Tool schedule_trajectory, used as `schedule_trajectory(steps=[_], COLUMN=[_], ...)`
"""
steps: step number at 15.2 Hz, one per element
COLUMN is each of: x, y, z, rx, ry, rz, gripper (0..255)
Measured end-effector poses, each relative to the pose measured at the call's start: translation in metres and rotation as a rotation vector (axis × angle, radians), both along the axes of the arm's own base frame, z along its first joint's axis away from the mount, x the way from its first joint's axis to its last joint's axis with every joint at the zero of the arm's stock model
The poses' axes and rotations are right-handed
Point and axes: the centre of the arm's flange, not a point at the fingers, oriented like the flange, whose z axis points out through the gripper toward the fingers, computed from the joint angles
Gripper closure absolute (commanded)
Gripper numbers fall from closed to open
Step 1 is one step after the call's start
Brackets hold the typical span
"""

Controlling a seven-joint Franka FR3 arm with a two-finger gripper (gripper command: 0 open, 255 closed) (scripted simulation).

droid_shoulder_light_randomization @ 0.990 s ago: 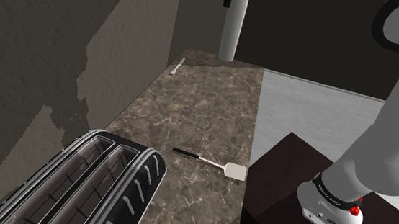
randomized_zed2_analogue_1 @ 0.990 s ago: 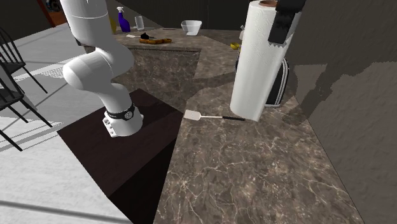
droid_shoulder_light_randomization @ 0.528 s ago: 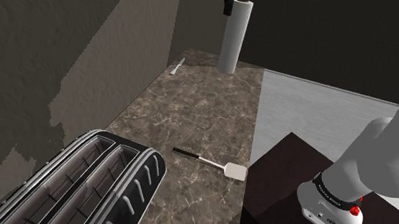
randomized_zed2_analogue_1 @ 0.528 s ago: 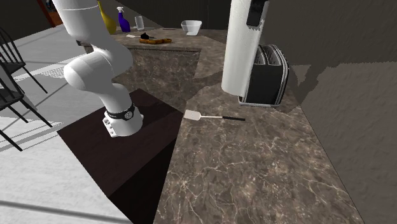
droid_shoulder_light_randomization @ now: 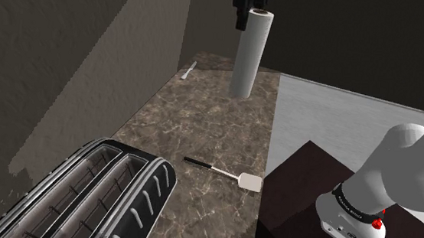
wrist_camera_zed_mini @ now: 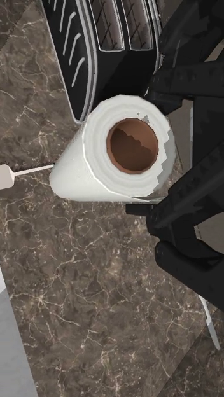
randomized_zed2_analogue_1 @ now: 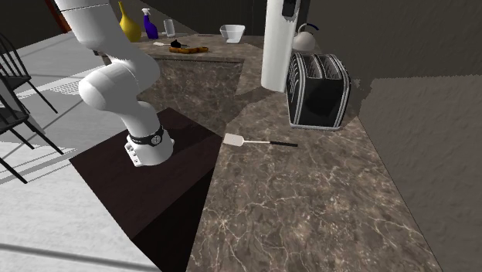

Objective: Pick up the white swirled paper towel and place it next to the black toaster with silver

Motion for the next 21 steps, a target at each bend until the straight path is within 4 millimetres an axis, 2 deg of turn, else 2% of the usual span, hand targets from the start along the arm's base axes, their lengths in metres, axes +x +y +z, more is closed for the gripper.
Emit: schedule_trajectory(steps=[2,6,12,16,21], x=[-0.018,-0.055,-0.112,-0.141,-0.191], y=[0.022,0.059,0.117,0.153,0.200], z=[-0.004,0.003,0.002,-0.001,-0.001], rx=[0.000,0.000,0.000,0.000,-0.001], ry=[0.000,0.000,0.000,0.000,0.000], rz=[0.000,0.000,0.000,0.000,0.000], gripper=[255,255,255,255,255])
